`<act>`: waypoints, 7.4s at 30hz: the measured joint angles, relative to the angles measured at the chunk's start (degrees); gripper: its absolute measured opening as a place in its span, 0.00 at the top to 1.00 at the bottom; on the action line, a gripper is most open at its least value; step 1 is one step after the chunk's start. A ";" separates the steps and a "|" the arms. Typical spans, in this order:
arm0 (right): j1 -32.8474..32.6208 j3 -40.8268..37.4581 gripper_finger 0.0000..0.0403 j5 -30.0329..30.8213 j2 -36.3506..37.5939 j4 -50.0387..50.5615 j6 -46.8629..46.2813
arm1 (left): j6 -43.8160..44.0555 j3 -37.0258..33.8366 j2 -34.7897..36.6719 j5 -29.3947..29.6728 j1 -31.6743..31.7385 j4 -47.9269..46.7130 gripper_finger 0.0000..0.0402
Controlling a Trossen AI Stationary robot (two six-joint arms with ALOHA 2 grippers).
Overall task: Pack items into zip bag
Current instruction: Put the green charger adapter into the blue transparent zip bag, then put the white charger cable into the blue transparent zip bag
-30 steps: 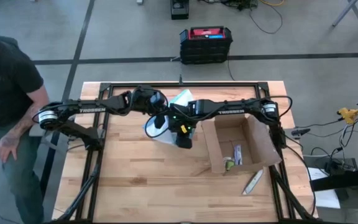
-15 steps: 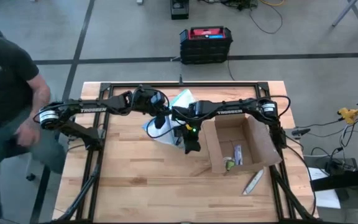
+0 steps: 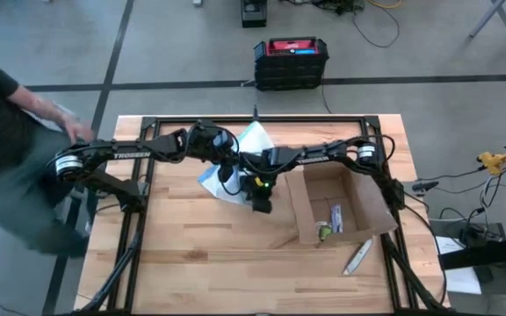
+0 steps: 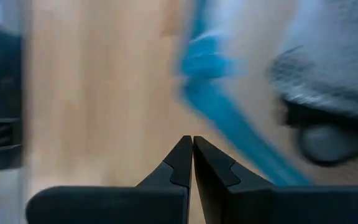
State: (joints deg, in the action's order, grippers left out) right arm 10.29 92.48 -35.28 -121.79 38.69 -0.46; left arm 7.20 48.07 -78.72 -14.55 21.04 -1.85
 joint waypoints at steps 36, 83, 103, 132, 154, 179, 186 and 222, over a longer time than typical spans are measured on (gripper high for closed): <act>-7.57 -10.09 1.00 25.62 37.85 45.99 -19.60 | -0.39 -0.11 0.07 2.08 -0.22 -1.85 1.00; -17.80 -18.20 0.46 21.68 16.81 15.77 -8.92 | -9.70 -0.22 0.09 8.14 1.31 -7.93 1.00; -17.61 -16.73 0.76 22.77 11.07 15.52 -8.00 | -9.26 -1.63 0.07 8.12 1.31 -7.86 1.00; -15.62 -19.80 0.67 27.77 19.27 18.94 -25.45 | -7.69 -4.04 0.04 8.14 1.31 -4.89 1.00; -16.42 -24.90 0.31 30.20 17.92 5.43 -8.45 | -6.67 -3.98 0.02 8.12 1.31 -3.69 1.00; -16.25 -12.15 0.70 30.35 15.23 20.34 -4.22 | -6.67 -3.80 0.02 9.32 1.45 -2.84 1.00; -15.71 -1.27 0.70 33.85 15.62 26.26 -3.78 | -7.96 0.67 0.55 9.42 1.68 -6.61 1.00; 0.36 6.34 0.26 43.73 8.77 -7.58 3.97 | -1.78 11.84 0.04 8.33 1.78 -29.66 1.00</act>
State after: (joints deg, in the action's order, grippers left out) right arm 10.66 98.83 8.45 -113.02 31.11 3.51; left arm 5.42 59.91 -78.68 -6.22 22.82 -31.51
